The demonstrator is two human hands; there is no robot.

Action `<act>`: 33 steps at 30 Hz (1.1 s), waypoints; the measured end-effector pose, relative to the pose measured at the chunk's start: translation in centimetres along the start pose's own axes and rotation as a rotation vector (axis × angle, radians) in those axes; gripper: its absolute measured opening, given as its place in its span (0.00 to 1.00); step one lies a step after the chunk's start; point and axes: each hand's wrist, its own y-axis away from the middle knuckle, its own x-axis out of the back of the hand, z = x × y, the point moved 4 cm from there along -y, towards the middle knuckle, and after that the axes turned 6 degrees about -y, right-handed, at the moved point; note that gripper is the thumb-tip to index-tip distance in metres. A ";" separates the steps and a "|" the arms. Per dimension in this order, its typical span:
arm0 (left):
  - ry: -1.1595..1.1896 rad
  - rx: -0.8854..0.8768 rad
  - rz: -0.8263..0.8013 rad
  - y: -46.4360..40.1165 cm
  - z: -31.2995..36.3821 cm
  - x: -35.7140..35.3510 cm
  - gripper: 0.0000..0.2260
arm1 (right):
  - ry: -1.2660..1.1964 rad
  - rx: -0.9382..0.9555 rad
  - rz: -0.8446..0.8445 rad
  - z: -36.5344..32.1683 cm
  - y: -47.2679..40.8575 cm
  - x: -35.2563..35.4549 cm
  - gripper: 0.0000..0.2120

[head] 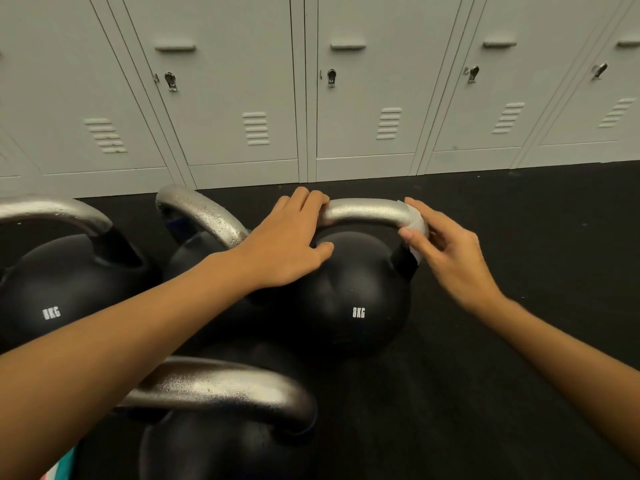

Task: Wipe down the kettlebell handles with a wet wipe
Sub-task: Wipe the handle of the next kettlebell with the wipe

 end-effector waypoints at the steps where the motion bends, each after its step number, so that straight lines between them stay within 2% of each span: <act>1: -0.002 -0.001 0.002 0.0 0.0 0.0 0.27 | 0.025 -0.006 -0.035 -0.3 -0.5 0.3 0.21; 3: -0.004 -0.003 0.007 0.0 0.0 0.1 0.27 | 0.046 -0.043 -0.094 -1.0 -1.5 0.7 0.19; 6: -0.003 -0.006 0.009 0.0 0.1 0.1 0.27 | 0.095 -0.164 -0.187 -2.6 -3.5 -0.2 0.35; 9: -0.001 -0.003 0.001 0.1 0.1 0.1 0.27 | 0.093 -0.265 -0.369 -3.9 -5.7 -2.2 0.47; 12: 0.001 -0.007 0.001 0.1 0.0 0.1 0.27 | 0.000 -0.403 -0.507 -3.7 -6.7 -2.8 0.53; 16: 0.004 -0.010 0.000 0.1 -0.1 0.1 0.28 | -0.230 -0.483 -0.507 -1.3 -6.0 -2.2 0.47; 20: 0.003 -0.010 0.002 0.0 -0.1 0.1 0.28 | -0.463 -0.522 -0.437 1.3 -4.2 -1.5 0.48; 22: 0.001 -0.012 0.004 0.0 -0.1 0.0 0.28 | -0.428 -0.532 -0.401 0.9 -4.1 -1.4 0.47; 25: -0.005 -0.021 0.017 0.1 -0.1 0.0 0.28 | -0.232 -0.458 -0.407 -1.1 -5.0 -1.4 0.45; 28: 0.000 -0.020 0.018 0.1 -0.2 0.0 0.28 | -0.058 -0.337 -0.343 -1.8 -5.4 -1.2 0.35; 30: 0.003 -0.021 0.017 0.0 -0.2 0.0 0.28 | -0.061 -0.296 -0.255 -0.7 -4.6 -0.8 0.29; 33: -0.001 -0.020 0.021 0.0 -0.2 0.0 0.29 | -0.221 -0.363 -0.144 0.9 -3.1 -0.4 0.23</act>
